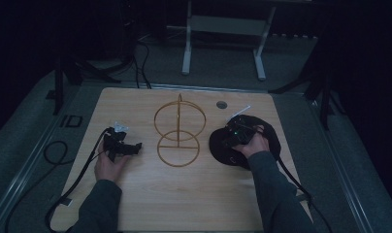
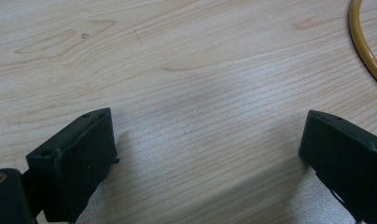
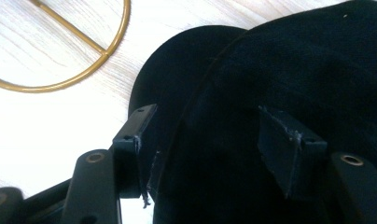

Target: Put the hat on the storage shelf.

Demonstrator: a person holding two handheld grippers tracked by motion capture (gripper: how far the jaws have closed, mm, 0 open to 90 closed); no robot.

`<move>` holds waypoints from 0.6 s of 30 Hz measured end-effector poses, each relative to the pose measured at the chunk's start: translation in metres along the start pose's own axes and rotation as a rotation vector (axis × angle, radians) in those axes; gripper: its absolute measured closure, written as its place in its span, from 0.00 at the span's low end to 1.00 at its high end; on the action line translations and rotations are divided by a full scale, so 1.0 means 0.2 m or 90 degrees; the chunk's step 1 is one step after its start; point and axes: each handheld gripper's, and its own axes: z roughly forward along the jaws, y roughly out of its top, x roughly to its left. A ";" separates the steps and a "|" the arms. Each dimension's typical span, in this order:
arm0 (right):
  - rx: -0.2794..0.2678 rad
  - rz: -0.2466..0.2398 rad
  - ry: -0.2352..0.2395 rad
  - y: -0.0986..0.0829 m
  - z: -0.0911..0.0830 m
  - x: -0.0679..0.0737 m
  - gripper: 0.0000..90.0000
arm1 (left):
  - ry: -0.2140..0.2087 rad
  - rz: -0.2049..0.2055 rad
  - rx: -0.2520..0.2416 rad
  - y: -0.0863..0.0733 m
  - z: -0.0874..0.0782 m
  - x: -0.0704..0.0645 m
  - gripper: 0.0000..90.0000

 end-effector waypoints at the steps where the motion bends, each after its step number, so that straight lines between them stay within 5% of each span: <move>1: 0.004 0.003 0.000 0.00 0.01 0.00 0.44 | 0.000 0.000 0.000 0.00 0.00 0.00 0.04; 18: 0.080 0.071 0.041 0.05 0.12 -0.06 0.58 | 0.000 0.000 0.000 0.00 0.00 0.00 0.04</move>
